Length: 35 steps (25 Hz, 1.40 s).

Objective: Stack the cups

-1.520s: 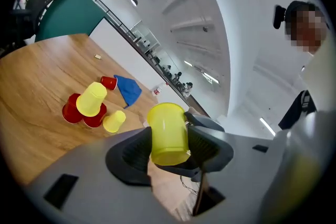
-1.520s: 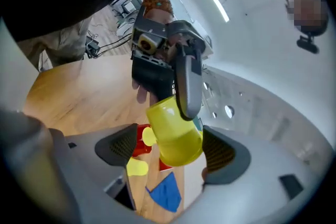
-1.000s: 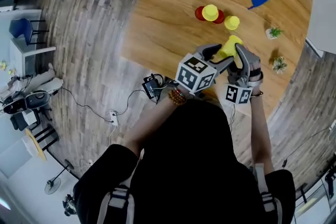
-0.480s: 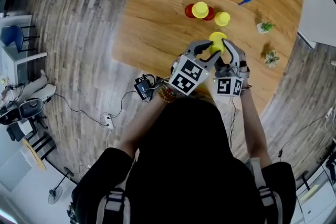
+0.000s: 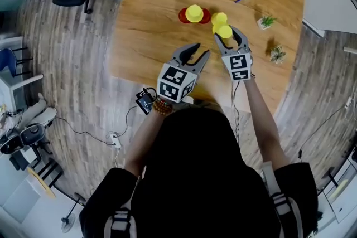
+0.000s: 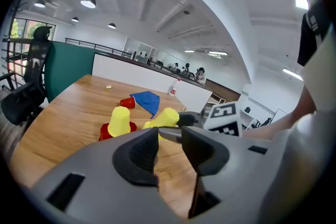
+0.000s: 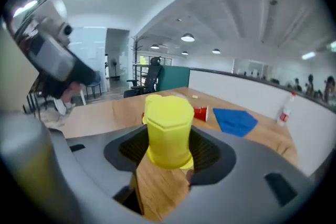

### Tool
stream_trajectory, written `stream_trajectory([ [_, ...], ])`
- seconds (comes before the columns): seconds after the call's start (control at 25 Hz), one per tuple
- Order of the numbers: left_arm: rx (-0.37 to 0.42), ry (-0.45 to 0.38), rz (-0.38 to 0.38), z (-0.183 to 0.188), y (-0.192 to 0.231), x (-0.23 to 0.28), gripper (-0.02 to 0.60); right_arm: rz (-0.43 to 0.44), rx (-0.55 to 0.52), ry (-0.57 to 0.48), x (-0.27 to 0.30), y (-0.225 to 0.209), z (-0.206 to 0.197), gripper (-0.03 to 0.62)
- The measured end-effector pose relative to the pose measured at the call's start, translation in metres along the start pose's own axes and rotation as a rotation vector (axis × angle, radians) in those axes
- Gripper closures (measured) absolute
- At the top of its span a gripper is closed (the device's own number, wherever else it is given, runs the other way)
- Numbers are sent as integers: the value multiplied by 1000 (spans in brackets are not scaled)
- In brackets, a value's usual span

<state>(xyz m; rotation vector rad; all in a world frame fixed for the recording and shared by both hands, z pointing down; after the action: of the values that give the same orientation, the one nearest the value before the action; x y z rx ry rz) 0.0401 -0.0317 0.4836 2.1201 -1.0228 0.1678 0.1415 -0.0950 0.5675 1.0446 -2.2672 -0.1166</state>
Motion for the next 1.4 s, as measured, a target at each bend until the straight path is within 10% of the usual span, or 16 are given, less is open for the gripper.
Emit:
stream_trajectory([
  [1.12, -61, 12, 32, -8, 24, -14, 426, 58, 98, 188, 94, -15, -15, 274],
  [1.4, -62, 16, 21, -6, 24, -14, 426, 42, 58, 19, 51, -59, 19, 221],
])
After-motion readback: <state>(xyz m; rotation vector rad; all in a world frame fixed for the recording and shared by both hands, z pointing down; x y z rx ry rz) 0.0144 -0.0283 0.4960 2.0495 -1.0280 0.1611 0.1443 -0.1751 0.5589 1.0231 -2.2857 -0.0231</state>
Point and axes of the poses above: the fingertips, and each gripper's own axes: x forward along the fingers, y to its left, z out of its top, the point moved 3 cm from there along -x, backward along the fingers, and after that the axes turned 14 degrees about -x, right-handed, at the moved point
